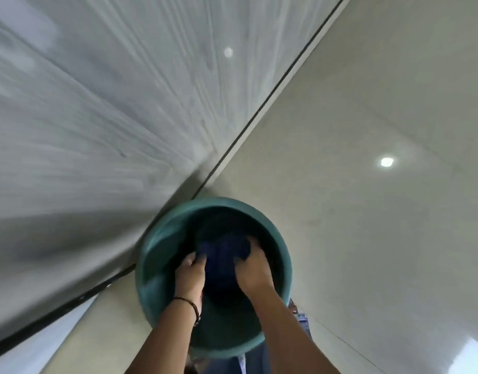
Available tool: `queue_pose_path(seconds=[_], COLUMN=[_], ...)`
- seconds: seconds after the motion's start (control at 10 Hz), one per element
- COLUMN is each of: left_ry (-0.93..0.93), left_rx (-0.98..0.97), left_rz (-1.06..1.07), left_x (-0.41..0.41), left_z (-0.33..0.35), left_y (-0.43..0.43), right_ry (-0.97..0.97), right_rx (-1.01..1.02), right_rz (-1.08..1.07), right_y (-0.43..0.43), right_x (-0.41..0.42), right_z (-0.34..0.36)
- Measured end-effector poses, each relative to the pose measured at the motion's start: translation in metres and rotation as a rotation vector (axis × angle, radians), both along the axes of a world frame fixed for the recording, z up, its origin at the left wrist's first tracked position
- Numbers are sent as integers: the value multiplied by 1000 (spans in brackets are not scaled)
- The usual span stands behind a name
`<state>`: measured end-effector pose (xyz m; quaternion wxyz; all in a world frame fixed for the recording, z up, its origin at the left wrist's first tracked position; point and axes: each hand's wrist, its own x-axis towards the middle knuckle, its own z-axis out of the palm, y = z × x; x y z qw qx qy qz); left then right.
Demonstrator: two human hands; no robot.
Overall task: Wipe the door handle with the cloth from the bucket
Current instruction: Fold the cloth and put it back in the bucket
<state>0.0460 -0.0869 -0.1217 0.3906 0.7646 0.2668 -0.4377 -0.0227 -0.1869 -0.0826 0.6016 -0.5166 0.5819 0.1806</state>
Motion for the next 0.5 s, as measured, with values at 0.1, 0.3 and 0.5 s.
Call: queue_pose_path(seconds=[0.1,0.3,0.5], left_ry=[-7,-64,-45], left_rx=[67,135,-100], left_rz=[50,89,131], left_x=[2,-1,-10], left_z=[-61,-96,14], left_y=[-1,-12,-6], right_ry=[48,99,29], right_rx=[87,157,-35], right_rz=[-12,-23,-15], right_y=[0,0,-7], right_x=[11,17,6], right_z=[-52,-92,0])
